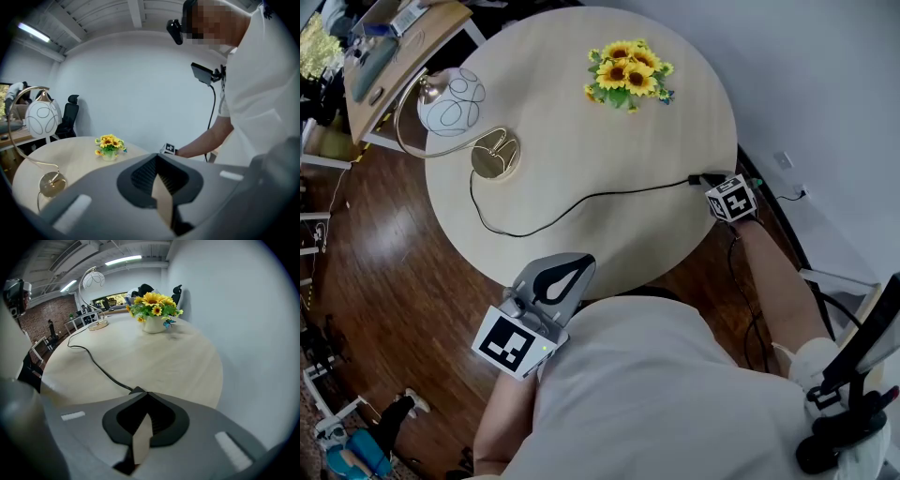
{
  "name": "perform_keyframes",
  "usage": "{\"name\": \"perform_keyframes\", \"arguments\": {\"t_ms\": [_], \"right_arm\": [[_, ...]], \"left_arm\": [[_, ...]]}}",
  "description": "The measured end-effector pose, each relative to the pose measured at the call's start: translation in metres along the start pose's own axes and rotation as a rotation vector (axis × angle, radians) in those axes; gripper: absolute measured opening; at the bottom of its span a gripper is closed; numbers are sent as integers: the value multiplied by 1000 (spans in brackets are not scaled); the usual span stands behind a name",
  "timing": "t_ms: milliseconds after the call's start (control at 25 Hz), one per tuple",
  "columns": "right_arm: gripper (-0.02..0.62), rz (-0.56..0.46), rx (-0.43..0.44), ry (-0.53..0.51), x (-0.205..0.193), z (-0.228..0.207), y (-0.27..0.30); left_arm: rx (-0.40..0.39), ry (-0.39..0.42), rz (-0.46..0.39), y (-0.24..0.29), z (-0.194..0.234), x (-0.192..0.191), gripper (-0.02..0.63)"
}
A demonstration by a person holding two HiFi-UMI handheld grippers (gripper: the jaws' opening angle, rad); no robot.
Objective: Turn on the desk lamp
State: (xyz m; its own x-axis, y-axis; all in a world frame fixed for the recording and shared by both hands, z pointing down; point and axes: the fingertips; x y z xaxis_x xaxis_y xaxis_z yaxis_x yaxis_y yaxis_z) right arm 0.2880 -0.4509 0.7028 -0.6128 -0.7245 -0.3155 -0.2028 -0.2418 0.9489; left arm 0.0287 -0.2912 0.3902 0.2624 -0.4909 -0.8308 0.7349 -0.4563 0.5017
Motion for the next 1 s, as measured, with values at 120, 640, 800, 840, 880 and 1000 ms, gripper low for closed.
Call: {"name": "perform_keyframes", "arguments": {"t_ms": [120, 640, 800, 840, 880, 1000], "right_arm": [[3, 20, 3, -9, 1, 1, 0], [3, 62, 58, 77, -5, -4, 7], [3, 45, 46, 78, -3, -4, 4], [3, 35, 42, 81, -2, -5, 2], [3, 22, 36, 87, -1, -5, 0], [3, -39, 22, 114, 6, -1, -16]], "left_arm": [[6, 3, 2, 0, 0, -1, 20], [7, -5, 7, 1, 3, -3, 19], [0, -1, 8, 3, 2, -1, 18], [-1, 0, 10, 2, 2, 0, 20], [-2, 0, 13, 2, 2, 0, 19], [-5, 0, 20, 0, 2, 0, 19]]}}
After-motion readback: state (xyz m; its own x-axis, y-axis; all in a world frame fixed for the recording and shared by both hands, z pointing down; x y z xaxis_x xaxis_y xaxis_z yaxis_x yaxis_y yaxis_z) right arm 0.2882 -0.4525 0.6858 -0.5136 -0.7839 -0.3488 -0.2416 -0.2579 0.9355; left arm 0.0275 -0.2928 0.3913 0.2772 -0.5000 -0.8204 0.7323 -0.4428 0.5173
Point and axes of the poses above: the fingertips, and each gripper's own axes: y forward along the fingers, z to its left, x out of its top, and after that the axes turned 11 degrees about z, right-handed
